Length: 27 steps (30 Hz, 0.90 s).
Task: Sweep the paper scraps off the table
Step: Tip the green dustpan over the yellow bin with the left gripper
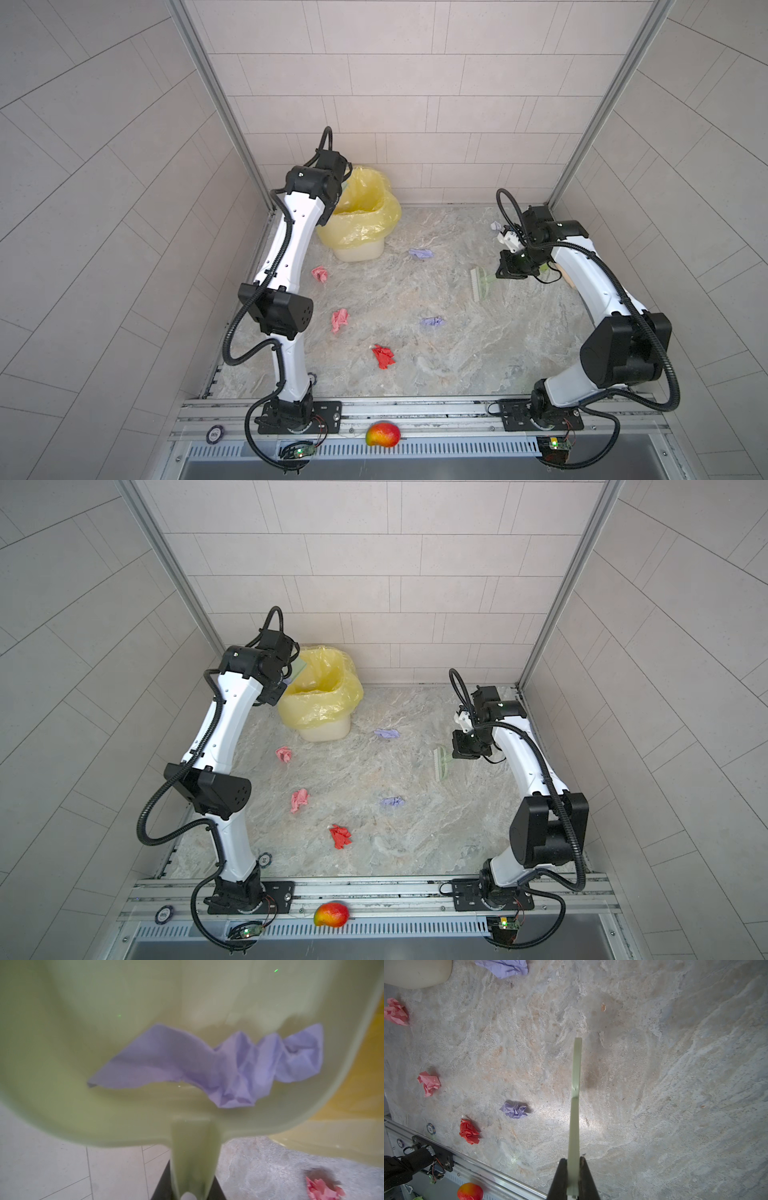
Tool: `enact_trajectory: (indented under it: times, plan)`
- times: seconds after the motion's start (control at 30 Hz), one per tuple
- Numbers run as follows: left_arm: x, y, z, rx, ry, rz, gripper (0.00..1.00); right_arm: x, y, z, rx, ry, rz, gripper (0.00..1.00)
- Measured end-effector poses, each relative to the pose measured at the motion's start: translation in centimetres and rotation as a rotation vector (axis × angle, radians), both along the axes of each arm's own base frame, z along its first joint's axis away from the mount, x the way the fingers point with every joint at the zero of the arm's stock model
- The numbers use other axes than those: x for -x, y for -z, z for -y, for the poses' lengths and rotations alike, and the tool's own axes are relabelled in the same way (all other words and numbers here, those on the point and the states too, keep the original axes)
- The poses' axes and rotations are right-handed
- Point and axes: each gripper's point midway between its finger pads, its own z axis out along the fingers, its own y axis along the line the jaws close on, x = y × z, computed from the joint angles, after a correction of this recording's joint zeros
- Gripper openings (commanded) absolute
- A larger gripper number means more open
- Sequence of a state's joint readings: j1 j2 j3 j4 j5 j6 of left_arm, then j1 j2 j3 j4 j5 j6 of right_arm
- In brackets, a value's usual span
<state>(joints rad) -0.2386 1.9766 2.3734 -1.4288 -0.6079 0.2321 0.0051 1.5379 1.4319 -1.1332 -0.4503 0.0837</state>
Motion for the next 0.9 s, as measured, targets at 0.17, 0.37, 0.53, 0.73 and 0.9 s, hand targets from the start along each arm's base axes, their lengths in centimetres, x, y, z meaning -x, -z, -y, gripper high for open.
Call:
enact_trajectory:
  times: [0.17, 0.37, 0.53, 0.73, 0.9]
  plan:
    - [-0.7, -1.1, 0.4, -0.127, 0.028, 0.021, 0.0, 0.0, 0.0, -0.1, -0.004, -0.001, -0.001, 0.0]
    - [-1.6, -1.6, 0.9, -0.313, 0.062, 0.014, 0.0, 0.0, 0.0, -0.1, -0.007, -0.002, -0.001, 0.0]
    - [-2.8, -1.3, 2.2, -0.474, 0.116, -0.014, 0.0, 0.0, 0.0, -0.1, -0.007, -0.002, 0.0, 0.0]
    - [-4.0, -1.3, 3.5, -0.621, 0.17, -0.038, 0.0, 0.3, 0.7, -0.2, -0.009, -0.003, -0.019, 0.0]
    - [-4.0, -0.9, 3.6, -0.723, 0.201, -0.078, 0.0, 0.5, 0.9, -0.2, -0.009, -0.003, -0.025, 0.0]
